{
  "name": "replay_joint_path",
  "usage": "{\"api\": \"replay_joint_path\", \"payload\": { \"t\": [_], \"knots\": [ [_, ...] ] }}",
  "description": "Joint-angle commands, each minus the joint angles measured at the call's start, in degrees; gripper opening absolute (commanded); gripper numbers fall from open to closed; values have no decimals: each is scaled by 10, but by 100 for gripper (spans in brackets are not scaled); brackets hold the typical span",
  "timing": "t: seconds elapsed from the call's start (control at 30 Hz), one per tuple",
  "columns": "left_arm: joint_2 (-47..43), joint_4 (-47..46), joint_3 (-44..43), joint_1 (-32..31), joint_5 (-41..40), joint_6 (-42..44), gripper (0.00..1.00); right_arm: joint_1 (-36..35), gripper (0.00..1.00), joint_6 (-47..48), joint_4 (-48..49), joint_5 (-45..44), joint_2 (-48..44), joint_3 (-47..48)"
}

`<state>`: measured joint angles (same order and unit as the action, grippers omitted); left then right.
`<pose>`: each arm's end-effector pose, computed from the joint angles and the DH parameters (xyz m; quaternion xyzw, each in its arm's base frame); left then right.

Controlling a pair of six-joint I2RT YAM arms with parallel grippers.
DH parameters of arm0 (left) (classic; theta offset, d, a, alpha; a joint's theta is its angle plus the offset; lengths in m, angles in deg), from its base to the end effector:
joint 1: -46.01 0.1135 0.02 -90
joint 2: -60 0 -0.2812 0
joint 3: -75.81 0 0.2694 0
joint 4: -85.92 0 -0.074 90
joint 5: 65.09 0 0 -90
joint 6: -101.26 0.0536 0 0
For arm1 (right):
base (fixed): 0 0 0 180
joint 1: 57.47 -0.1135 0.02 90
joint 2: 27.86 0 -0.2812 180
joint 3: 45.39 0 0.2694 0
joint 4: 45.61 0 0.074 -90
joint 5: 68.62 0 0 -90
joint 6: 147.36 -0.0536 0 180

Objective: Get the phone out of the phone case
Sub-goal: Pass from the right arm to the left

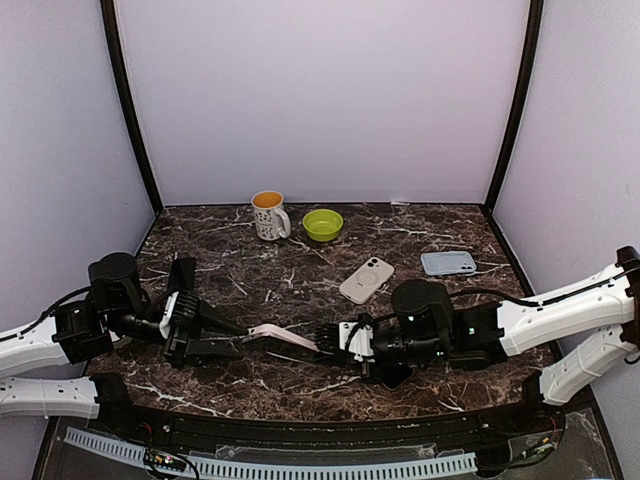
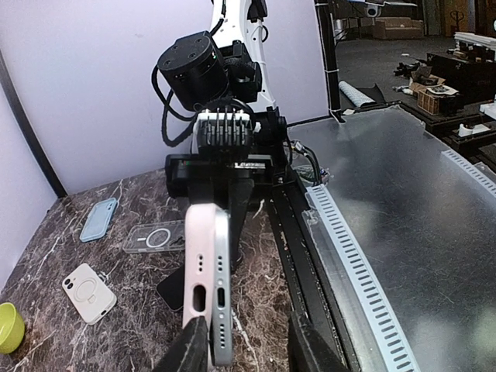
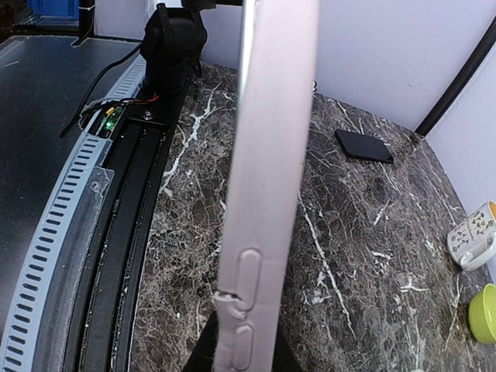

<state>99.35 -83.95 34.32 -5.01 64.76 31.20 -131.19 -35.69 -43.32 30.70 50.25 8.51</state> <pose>0.0902 -0.1660 0.2859 0.5939 0.4480 -0.4130 0.5254 0.0829 0.3149 0.2308 -0.6414 0.5223 0.3053 0.4718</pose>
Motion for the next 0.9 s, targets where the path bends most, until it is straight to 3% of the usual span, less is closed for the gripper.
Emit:
{"api": "replay_joint_path", "payload": {
  "t": [0.0, 0.87],
  "knots": [
    [9, -7, 16, 3, -44, 3, 38, -13, 0, 14, 97, 80, -6, 35],
    [26, -12, 27, -2, -70, 6, 39, -20, 0, 2, 109, 113, 11, 53]
  ]
}}
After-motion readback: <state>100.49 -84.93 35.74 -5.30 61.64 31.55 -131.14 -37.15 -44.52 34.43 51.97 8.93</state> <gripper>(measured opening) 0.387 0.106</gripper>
